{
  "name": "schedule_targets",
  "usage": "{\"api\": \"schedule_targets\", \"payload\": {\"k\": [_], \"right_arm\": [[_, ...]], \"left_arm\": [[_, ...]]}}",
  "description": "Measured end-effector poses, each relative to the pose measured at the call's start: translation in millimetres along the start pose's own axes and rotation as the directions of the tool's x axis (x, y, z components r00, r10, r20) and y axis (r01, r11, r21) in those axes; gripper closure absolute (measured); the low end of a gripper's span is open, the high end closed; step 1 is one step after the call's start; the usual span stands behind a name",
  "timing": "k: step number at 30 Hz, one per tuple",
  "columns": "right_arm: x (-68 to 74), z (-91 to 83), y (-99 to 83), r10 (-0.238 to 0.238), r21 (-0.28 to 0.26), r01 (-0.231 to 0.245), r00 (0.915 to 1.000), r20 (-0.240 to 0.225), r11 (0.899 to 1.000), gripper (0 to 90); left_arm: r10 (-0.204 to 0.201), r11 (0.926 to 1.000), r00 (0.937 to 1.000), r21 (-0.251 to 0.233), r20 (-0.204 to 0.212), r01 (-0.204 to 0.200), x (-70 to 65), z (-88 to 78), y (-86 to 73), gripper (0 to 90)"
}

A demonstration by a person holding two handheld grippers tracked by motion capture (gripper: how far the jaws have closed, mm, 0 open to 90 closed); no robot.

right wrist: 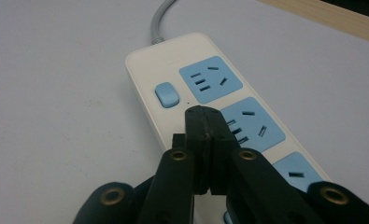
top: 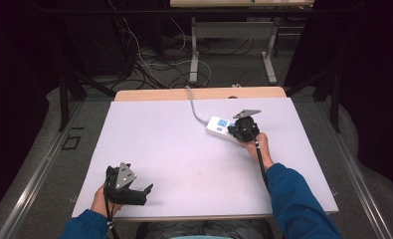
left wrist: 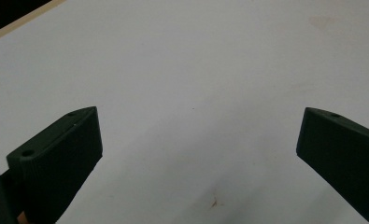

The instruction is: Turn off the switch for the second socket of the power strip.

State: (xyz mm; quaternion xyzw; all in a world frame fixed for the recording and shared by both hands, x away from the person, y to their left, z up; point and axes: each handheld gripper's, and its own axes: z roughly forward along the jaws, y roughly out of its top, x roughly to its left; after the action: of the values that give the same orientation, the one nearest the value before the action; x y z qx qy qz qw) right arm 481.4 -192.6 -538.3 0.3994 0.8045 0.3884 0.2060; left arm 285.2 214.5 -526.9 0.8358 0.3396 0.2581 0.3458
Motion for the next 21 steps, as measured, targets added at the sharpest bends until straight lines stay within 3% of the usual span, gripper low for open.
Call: {"api": "schedule_targets", "payload": {"k": [18,21], "right_arm": [[1.8,-4.2,3.0,-0.024,-0.019,0.024,0.9995,0.019,1.0,90.0],[1.2,-6.1,3.6,-0.017,-0.021,0.018,0.9997,0.015,1.0,85.3]], "left_arm": [[0.0,1.0,1.0,0.0,0.003,0.0,-0.2,-0.5,0.2,0.1],[-0.001,1.0,1.0,-0.002,0.001,0.001,-0.4,-0.8,0.2,0.1]]}}
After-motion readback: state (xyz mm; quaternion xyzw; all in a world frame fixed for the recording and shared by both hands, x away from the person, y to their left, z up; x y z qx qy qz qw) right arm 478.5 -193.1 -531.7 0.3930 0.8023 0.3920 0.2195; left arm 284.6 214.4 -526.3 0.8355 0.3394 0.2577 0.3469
